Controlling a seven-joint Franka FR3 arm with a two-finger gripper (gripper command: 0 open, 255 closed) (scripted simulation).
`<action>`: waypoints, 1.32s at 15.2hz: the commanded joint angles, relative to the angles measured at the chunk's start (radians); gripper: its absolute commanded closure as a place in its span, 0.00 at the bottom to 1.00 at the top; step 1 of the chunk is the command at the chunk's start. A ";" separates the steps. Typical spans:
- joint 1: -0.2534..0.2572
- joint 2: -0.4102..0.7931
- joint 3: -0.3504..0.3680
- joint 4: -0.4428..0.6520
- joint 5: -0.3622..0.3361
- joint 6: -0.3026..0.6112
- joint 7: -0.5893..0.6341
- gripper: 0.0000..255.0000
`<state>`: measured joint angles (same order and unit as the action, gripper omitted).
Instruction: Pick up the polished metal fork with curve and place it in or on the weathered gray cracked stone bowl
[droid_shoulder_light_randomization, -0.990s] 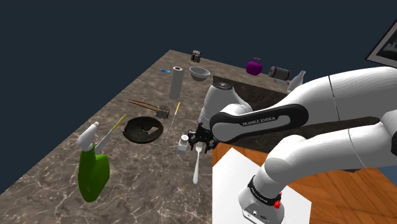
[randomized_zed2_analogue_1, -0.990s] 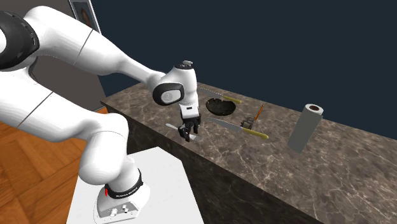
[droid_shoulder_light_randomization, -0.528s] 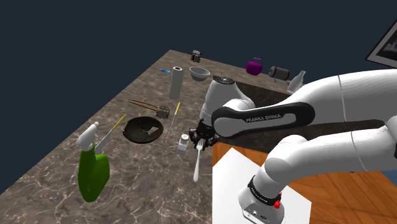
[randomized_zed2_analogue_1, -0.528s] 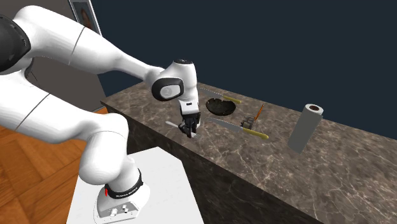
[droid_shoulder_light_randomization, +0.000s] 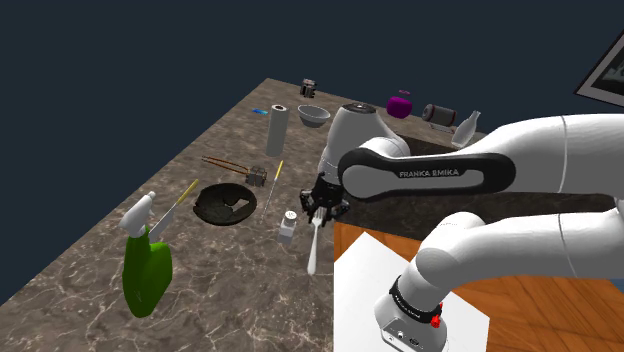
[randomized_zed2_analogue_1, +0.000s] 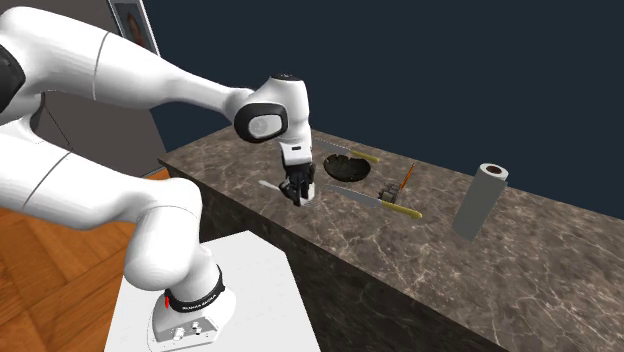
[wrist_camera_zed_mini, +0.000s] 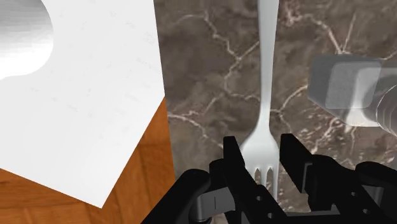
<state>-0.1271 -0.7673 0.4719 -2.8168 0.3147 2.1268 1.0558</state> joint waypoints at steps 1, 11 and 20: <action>-0.003 -0.016 -0.011 0.021 -0.009 -0.037 -0.002 1.00; -0.012 -0.061 -0.051 0.117 -0.041 -0.177 -0.004 1.00; -0.129 0.343 0.114 0.422 -0.119 -0.063 0.134 1.00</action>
<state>-0.2368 -0.4869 0.5595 -2.4399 0.2159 2.0458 1.1655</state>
